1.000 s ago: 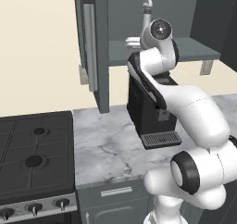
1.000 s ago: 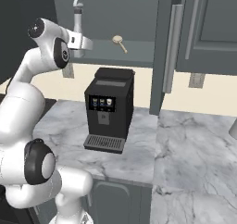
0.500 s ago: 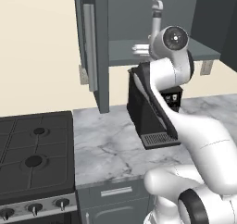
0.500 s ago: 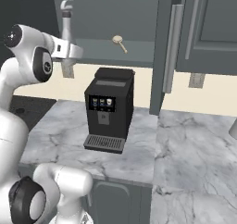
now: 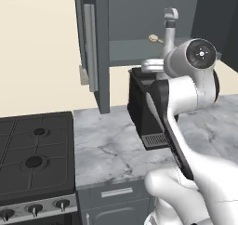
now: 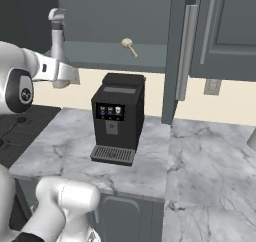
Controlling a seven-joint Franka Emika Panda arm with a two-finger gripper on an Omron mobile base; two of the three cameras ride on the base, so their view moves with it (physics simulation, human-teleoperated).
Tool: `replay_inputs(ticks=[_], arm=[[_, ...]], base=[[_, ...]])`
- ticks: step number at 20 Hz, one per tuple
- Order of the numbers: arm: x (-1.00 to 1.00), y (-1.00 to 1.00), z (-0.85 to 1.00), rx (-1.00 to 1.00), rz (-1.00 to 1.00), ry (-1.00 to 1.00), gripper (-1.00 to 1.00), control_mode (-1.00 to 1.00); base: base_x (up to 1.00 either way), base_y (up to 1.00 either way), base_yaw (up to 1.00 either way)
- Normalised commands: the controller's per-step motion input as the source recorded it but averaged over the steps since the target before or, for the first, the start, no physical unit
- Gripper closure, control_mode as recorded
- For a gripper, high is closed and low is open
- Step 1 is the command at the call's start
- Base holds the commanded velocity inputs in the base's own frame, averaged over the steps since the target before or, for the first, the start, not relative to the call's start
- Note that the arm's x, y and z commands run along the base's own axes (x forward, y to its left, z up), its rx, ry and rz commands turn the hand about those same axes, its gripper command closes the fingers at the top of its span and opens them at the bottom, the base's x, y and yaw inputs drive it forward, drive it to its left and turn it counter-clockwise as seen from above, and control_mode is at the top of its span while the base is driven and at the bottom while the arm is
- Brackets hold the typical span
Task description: Locate and retrieve the spray and dish brush from the cabinet. Place them next to the sink.
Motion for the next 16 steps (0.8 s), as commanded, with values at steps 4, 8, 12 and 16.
replay_inputs(ticks=[4,8,12,16], arm=[[-1.00,0.02,0.02,0.00,0.02,0.07,1.00,-1.00],[-1.00,0.01,0.01,0.00,0.02,0.09,1.00,-1.00],[-1.00,0.01,-0.01,0.00,0.02,0.08,1.00,-1.00],[-1.00,0.00,-0.08,0.00,0.03,0.01,1.00,-1.00]], base=[[0.00,0.00,0.00],[0.00,0.00,0.00],[0.00,0.00,0.00],[0.00,0.00,0.00]])
